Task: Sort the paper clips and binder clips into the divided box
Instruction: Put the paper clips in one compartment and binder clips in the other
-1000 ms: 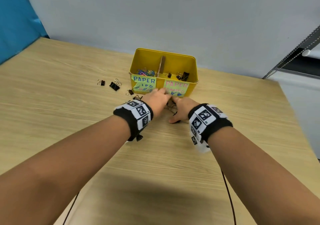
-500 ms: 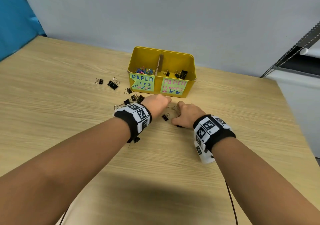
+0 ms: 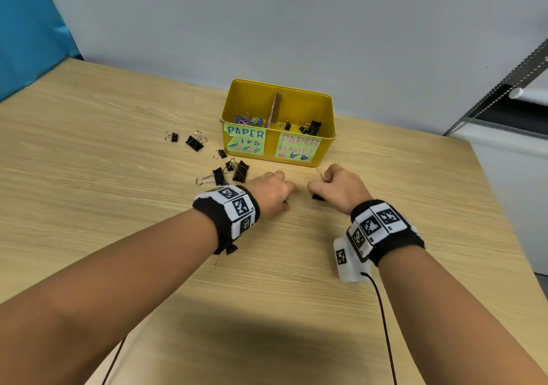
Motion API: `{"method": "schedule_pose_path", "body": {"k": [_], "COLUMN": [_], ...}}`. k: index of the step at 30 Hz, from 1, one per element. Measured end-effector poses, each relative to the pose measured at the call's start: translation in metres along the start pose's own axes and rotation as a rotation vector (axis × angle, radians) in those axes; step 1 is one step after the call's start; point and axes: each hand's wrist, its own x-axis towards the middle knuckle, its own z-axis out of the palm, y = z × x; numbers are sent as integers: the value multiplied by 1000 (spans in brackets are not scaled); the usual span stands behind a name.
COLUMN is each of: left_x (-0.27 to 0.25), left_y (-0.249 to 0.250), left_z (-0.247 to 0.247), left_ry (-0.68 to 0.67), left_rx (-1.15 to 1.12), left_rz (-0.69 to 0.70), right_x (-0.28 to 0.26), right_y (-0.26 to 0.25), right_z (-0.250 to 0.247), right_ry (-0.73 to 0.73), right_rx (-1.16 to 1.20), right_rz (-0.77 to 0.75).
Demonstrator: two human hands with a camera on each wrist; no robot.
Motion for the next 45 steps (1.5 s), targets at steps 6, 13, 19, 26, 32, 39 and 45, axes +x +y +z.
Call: {"method": "schedule_pose_path", "body": {"k": [6,13,19,26,32,39,45], "left_x": [-6,16,42,-21,-58,-47,-45], "left_y": [2,-8,-17,-62,-105,-89,-84], "left_z": [-19,-103,-120,-82,-29,0,4], "left_ry": [102,579,402,558,173,138,100], "left_rx": [-160,-349,-239,-392,-278,-332,-304], "left_rz": [-12,-70,-79,-42,-252,-379,-323], "right_x": [7,50,53,13,5,17,12], "right_y": [-36,-66,-59,-72,-97,-101,-92], "right_z": [-39,-44,-28,14,60,71,65], "right_ry": [563,423,594,463,-197,-244,-287], "right_rx": [422,273,240,-26,-418,-397,-180], "right_rz": [-144,-264,-210,-651,-481,-441,-343]}}
